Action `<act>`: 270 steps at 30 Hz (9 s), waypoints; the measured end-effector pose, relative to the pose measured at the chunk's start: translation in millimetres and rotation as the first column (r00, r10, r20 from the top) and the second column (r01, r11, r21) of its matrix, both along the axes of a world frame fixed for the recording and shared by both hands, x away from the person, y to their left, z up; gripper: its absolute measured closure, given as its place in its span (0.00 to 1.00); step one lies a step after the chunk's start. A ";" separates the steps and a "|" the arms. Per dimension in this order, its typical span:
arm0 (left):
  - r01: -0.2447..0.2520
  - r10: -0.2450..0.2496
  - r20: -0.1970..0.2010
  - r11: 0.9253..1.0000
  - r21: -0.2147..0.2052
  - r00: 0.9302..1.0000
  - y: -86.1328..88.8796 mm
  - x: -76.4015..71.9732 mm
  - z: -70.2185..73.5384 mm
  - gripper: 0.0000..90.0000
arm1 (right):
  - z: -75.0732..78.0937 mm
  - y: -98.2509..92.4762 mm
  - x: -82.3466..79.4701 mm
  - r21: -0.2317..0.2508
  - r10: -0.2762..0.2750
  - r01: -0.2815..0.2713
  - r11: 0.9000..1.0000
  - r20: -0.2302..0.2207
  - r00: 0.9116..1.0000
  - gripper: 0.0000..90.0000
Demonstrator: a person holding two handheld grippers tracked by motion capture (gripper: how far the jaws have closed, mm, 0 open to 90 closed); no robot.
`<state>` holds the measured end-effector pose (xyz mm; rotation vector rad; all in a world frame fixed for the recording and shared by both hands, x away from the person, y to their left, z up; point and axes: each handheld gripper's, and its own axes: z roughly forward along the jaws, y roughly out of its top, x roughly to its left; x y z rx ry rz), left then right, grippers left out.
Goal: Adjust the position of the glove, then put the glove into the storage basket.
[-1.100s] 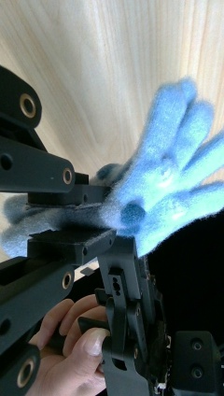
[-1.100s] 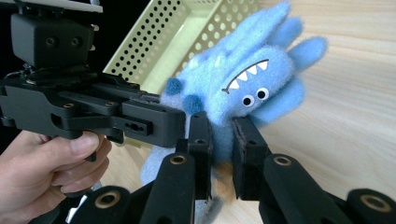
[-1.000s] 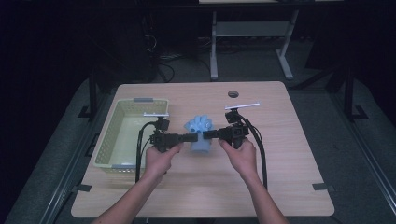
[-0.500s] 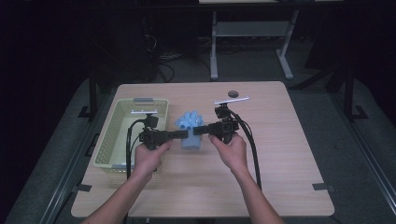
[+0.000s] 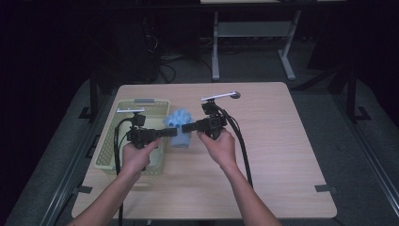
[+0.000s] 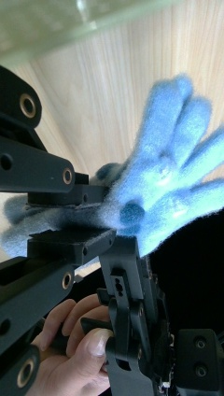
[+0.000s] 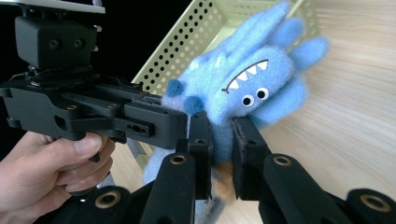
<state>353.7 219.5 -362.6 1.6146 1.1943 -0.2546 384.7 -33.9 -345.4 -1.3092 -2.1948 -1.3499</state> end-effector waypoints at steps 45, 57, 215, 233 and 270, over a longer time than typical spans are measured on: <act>-0.093 0.093 -0.020 0.996 0.015 0.995 89.3 1.8 2.9 0.87 | -8.1 88.4 20.9 0.066 0.054 -0.053 0.996 -0.021 0.998 0.89; -0.107 0.108 -0.034 0.994 0.035 0.994 114.5 5.9 2.7 0.87 | -12.6 112.7 27.5 0.103 0.068 -0.064 0.993 -0.033 0.997 0.89; -0.067 0.086 -0.070 0.968 0.243 0.994 103.8 32.2 3.5 0.63 | -19.6 54.2 28.8 0.018 -0.012 0.012 1.000 0.000 1.000 0.66; -0.017 0.024 -0.035 0.982 0.188 0.999 71.5 32.8 14.3 0.58 | -19.4 6.3 27.5 0.048 -0.077 0.076 0.996 0.001 0.997 0.60; 0.082 -0.085 0.012 0.986 0.147 0.996 0.4 28.1 21.4 0.41 | -22.4 -82.0 14.1 0.082 -0.170 0.168 0.982 0.006 0.986 0.47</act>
